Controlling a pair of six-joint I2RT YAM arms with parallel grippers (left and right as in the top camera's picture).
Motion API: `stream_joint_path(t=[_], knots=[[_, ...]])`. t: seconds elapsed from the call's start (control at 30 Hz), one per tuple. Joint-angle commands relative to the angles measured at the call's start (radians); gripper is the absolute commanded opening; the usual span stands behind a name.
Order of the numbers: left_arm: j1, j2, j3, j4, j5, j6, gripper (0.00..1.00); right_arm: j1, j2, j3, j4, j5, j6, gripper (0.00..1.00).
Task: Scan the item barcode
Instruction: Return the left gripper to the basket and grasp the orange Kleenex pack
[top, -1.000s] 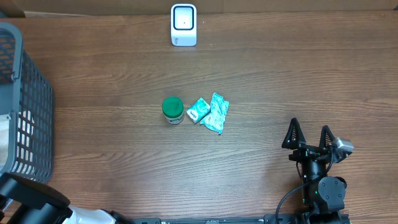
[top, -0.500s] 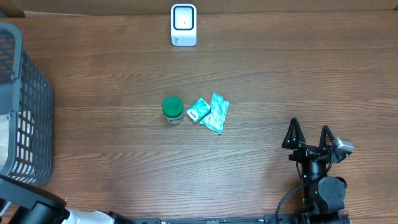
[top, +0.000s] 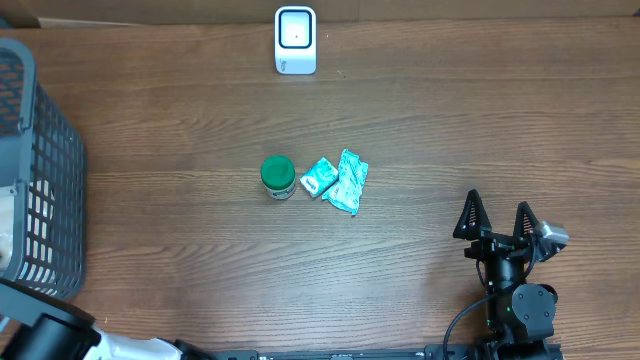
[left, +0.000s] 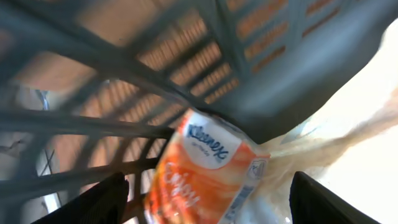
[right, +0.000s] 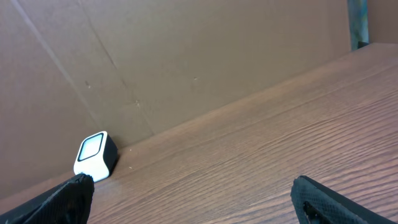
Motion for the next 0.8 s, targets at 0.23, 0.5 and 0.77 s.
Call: stream_joint_path(t=[0.23,0.5,0.77], knots=[[0.016,0.117,-0.020,-0.006,-0.014,0.024,0.49,0.008,-0.010,-0.011,0.006,0.014,-0.008,1.00],[-0.007,0.109,0.005,-0.026,-0.014,0.012,0.04,0.008,-0.010,-0.011,0.006,0.014,-0.008,1.00],[-0.108,0.018,0.137,-0.163,0.018,-0.094,0.04,0.008,-0.010,-0.011,0.006,0.014,-0.008,1.00]])
